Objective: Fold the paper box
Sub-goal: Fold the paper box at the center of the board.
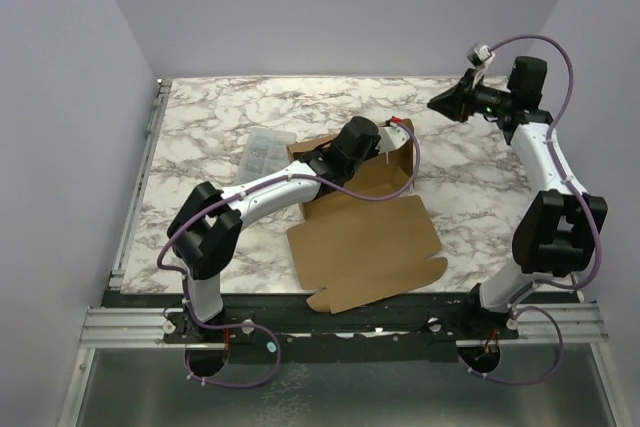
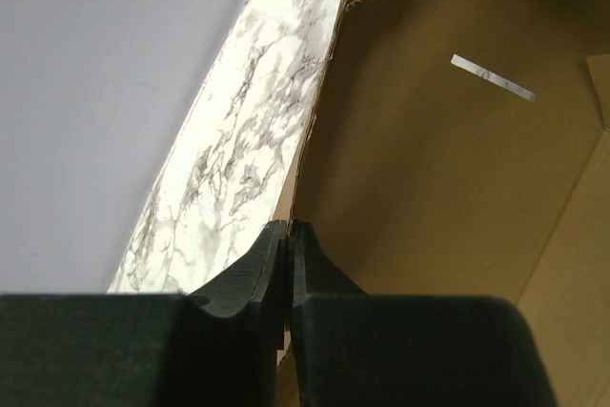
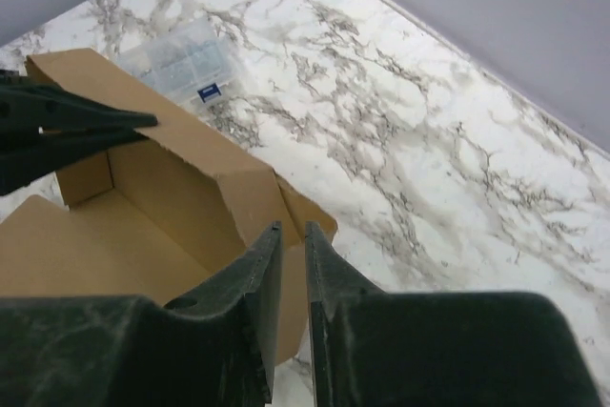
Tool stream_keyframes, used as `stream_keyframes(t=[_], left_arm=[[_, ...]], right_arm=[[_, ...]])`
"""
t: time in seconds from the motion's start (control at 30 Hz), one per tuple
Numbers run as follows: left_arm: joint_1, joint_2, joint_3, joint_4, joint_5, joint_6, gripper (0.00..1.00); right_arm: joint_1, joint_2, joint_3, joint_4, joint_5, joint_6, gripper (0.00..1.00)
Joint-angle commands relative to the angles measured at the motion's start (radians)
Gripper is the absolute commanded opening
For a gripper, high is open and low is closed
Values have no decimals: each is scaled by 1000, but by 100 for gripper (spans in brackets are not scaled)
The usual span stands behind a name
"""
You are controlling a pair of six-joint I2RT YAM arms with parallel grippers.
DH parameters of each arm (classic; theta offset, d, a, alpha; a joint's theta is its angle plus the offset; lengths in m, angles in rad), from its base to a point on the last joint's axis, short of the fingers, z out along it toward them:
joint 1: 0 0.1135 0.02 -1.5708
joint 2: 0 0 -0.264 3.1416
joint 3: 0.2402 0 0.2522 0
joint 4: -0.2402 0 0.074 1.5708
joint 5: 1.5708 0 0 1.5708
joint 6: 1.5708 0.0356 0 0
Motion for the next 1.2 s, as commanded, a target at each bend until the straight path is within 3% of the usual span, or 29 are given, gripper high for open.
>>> stream_keyframes(t=[0.0,0.3,0.67,1.17], left_arm=[[-17,-36,-8,12,31,-19,3],[-29,-22,24,42,-29,50,3],[-31,41,95,145,-120,164,3],[-48,101,117,151,-111,217,4]], right_arm=[[51,78,105,-192,73,-98,19],[118,234,333,-473,130,-252,18],[128,234,369,-520,144,-276,17],[140,262,368,-519,138,-258,17]])
